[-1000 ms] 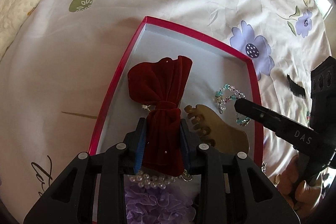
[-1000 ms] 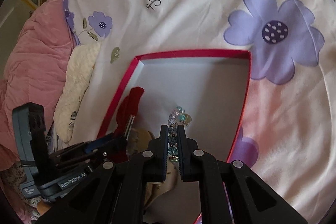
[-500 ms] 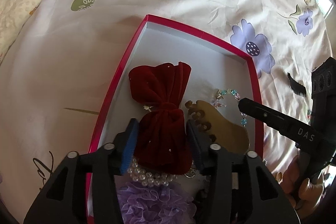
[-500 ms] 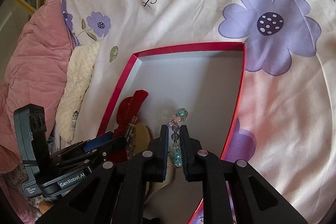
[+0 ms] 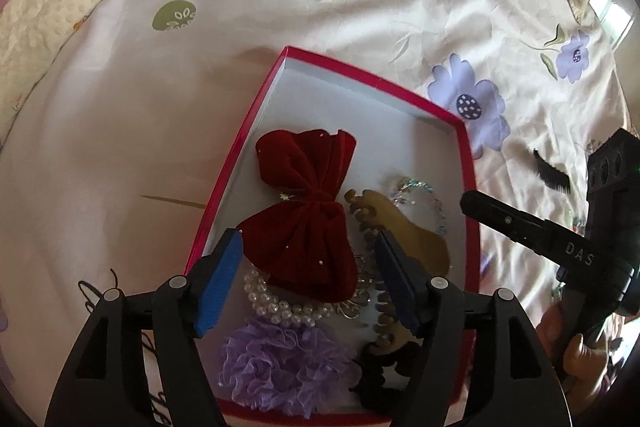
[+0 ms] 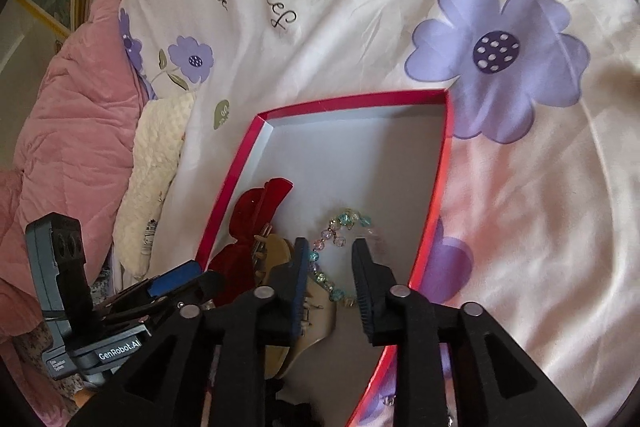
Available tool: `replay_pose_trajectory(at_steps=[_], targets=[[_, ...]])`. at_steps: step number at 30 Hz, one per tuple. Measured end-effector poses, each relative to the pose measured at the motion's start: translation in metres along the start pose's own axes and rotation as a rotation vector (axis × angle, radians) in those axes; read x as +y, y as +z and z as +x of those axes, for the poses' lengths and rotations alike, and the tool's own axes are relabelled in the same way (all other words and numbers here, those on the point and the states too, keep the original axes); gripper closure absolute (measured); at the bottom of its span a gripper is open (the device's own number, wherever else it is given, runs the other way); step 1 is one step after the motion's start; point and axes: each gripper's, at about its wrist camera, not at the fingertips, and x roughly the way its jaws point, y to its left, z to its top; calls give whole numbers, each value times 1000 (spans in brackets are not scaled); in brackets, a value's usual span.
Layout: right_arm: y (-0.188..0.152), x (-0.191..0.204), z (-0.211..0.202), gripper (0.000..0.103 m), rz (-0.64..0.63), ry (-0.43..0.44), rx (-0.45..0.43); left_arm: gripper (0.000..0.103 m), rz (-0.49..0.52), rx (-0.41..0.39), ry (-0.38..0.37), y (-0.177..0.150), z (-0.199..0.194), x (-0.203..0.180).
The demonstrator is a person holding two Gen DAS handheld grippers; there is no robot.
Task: Organize jewelry
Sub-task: 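Carry bow and beaded bracelet into the box and release both, then grasp the black comb with left tool while right tool grasps pastel beaded bracelet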
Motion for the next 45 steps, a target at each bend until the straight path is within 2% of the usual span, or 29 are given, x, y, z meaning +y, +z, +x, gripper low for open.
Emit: replay_pose_trajectory(at_steps=[6, 12, 23, 28, 35, 40, 42, 45], targets=[[-8, -2, -31, 72, 1, -1, -42, 34, 18, -26, -27, -2, -17, -15], [-24, -23, -70, 70, 41, -25, -84, 32, 60, -35, -68, -5, -28, -41], [-61, -92, -167, 63, 123, -187, -178, 28, 197, 4, -167, -25, -31, -122], [-79, -130, -211, 59, 174, -280, -227, 28, 252, 54, -226, -44, -23, -164], [-88, -174, -252, 59, 259, -361, -265, 28, 336, 120, -290, -72, -13, -225], [-82, -194, -269, 52, 273, -402, -284, 28, 396, 110, -281, -68, -5, -265], [-77, -202, -271, 51, 273, -405, -280, 27, 431, 104, -268, -59, 3, -281], [-68, -210, -269, 44, 267, -415, -268, 24, 520, 85, -226, -37, 21, -308]])
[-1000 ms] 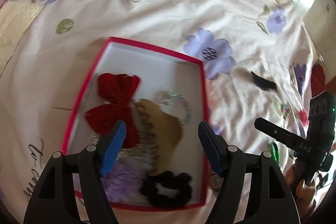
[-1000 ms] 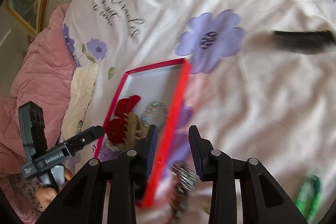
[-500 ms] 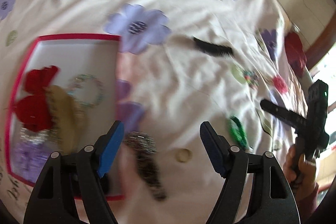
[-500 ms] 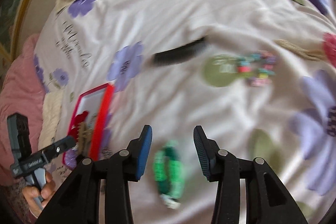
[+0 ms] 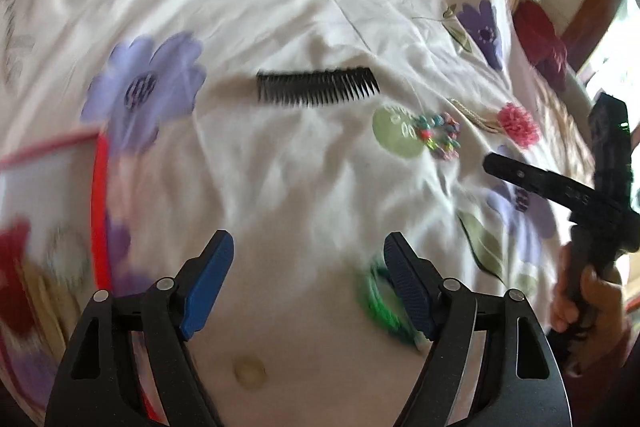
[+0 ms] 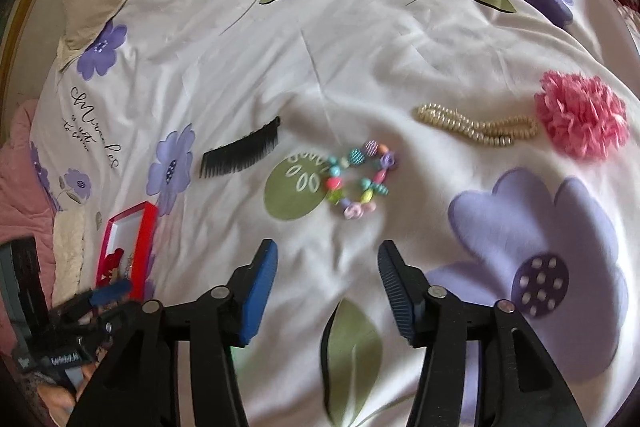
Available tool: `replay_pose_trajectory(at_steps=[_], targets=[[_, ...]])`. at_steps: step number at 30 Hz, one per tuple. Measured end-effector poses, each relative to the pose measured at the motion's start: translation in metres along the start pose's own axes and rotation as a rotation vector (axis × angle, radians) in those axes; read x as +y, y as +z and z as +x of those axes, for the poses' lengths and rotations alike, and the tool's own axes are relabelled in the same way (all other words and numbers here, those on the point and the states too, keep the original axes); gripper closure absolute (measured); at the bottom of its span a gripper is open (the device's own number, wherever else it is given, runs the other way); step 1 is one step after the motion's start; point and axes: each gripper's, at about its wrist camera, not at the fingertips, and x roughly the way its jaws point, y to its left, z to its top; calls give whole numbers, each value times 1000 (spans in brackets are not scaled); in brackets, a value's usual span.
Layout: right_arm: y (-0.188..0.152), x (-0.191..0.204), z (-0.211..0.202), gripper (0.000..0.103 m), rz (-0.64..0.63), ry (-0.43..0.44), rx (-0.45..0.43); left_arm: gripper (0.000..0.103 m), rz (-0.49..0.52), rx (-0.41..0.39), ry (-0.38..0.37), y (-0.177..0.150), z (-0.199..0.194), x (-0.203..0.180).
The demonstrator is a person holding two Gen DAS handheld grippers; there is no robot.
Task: Organize jewelry
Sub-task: 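Grasp the black comb with left tool while right tool grasps pastel beaded bracelet, then carry comb and pastel bracelet into the box and open both tools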
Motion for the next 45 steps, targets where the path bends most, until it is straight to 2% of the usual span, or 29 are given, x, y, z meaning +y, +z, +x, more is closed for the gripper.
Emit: replay_pose_trajectory(at_steps=[2, 7, 12, 16, 18, 20, 22, 24, 25, 26, 27, 35, 45], targets=[[7, -2, 6, 37, -19, -8, 9, 20, 66, 5, 38, 19, 14, -4], [16, -9, 26, 37, -34, -24, 38, 17, 250, 37, 106, 63, 57, -17], [22, -19, 42, 37, -6, -33, 59, 16, 439, 29, 175, 93, 95, -34], [25, -16, 54, 37, -21, -40, 74, 12, 506, 59, 191, 107, 125, -40], [26, -14, 60, 35, -33, -45, 82, 8, 497, 81, 191, 112, 141, -36], [27, -11, 64, 35, -48, -60, 79, 7, 449, 86, 134, 118, 145, -28], [29, -11, 66, 38, -50, -64, 73, 17, 384, 107, 51, 122, 146, -17], [32, -13, 68, 51, -45, -79, 67, 20, 349, 102, 15, 120, 143, -9], [33, -13, 68, 68, -45, -91, 64, 29, 346, 99, 10, 117, 140, -8], [33, -14, 68, 85, -42, -98, 64, 33, 343, 100, -1, 114, 138, -8], [33, -16, 68, 86, -29, -82, 71, 33, 336, 99, -7, 109, 134, -8], [22, -8, 57, 88, -6, 3, 88, 35, 242, 123, -79, 55, 89, -7], [-13, 24, 17, 88, -23, 107, 49, 35, 19, 33, -153, -19, 11, 25]])
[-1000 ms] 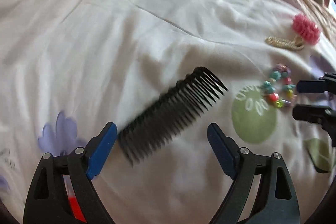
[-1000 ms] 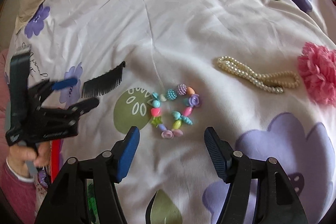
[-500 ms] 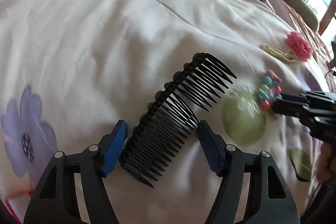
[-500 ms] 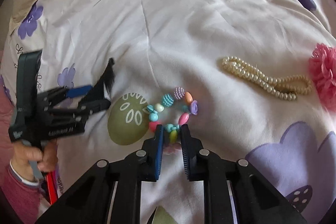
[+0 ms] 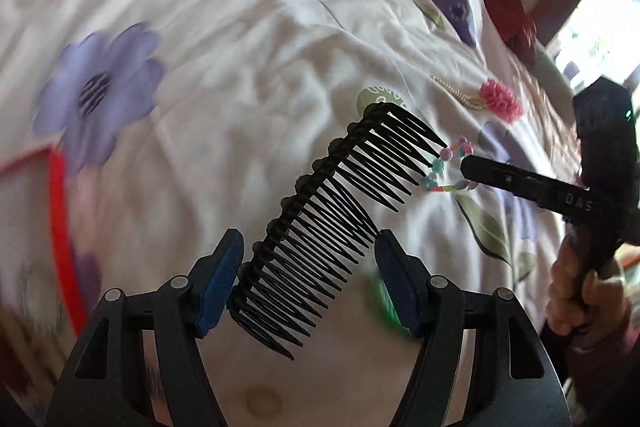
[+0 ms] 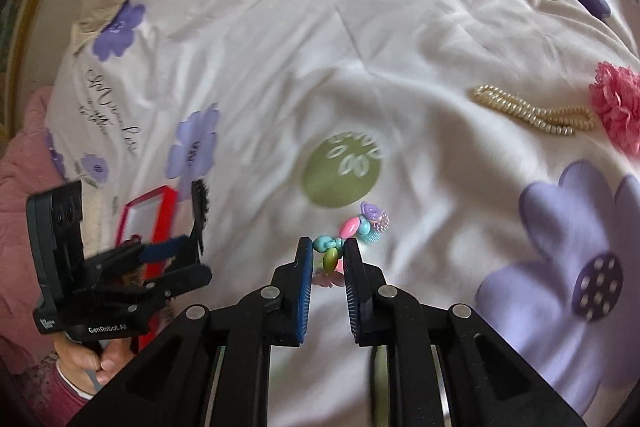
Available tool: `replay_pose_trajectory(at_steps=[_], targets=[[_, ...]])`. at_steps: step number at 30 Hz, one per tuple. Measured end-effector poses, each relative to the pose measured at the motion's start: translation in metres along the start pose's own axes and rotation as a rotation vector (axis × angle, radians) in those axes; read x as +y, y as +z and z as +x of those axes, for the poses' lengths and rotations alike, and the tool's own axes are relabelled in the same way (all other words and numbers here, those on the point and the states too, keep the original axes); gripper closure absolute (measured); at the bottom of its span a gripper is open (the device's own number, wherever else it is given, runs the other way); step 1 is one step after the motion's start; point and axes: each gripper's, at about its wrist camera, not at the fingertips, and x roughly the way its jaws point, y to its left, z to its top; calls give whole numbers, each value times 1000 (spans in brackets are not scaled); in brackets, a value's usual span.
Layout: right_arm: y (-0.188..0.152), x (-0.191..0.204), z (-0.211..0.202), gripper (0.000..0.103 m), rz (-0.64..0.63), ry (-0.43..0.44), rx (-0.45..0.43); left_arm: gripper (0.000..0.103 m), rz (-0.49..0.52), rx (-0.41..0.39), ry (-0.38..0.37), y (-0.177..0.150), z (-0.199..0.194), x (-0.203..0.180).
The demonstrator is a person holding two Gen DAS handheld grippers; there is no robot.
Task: Organize jewelry
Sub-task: 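Carry comb and pastel bracelet into the box and open both tools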
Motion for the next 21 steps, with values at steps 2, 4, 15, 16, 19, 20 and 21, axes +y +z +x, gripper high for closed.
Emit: replay_pose_trajectory(at_steps=[2, 4, 15, 16, 19, 20, 21], targets=[[-2, 9, 1, 88, -1, 23, -2, 35, -44, -24, -6, -13, -15, 6], [-8, 18, 0, 88, -3, 46, 1, 35, -79, -41, 0, -25, -26, 14], [-29, 79, 10, 88, -57, 151, 27, 35, -210, -139, 60, -76, -94, 54], [-30, 83, 10, 88, -62, 158, 29, 35, -221, -147, 65, -79, -98, 58], [-32, 100, 16, 88, -80, 180, 37, 35, -258, -172, 87, -90, -113, 72], [-33, 106, 18, 88, -87, 188, 41, 35, -271, -178, 98, -94, -117, 77], [-33, 112, 20, 88, -92, 196, 44, 35, -284, -183, 110, -97, -122, 83]])
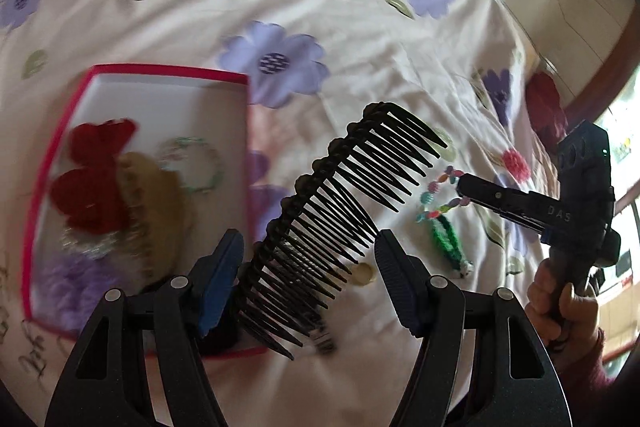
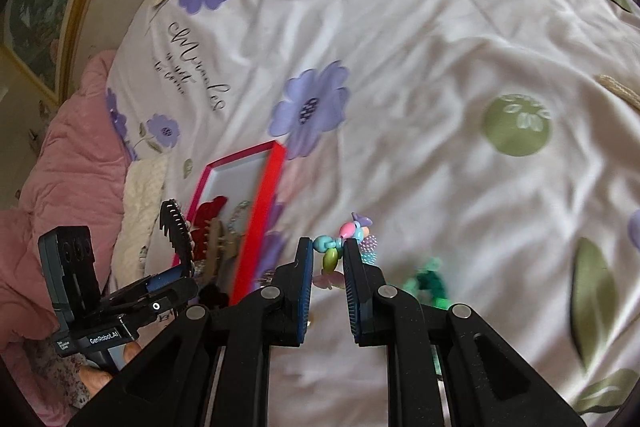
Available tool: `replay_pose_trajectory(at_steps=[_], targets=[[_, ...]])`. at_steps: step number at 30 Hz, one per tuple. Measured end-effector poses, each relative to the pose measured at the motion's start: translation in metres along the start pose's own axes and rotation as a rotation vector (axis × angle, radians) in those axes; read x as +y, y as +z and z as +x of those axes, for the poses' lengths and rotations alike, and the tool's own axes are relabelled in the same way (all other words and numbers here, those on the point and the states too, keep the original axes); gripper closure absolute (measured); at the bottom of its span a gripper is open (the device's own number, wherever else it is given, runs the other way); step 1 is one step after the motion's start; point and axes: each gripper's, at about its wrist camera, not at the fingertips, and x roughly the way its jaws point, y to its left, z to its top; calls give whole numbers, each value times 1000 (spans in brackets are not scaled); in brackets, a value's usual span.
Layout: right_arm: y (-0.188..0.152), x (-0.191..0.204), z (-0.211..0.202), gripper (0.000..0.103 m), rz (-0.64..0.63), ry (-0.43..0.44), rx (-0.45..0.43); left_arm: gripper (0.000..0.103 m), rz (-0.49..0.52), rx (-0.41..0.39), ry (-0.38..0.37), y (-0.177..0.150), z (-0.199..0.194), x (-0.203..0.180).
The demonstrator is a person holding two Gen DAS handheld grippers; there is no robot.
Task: Organize jewelry
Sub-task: 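Carry comb and pastel bracelet into the box and open both tools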
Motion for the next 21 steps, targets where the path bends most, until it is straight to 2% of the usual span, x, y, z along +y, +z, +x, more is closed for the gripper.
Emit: replay_pose_trajectory(at_steps=[8, 21], targets=[[7, 38, 28, 88, -42, 53, 27, 35, -91, -38, 70, -1, -19, 51], [29, 97, 91, 88, -92, 124, 75, 35, -148, -67, 191, 23, -26, 118]])
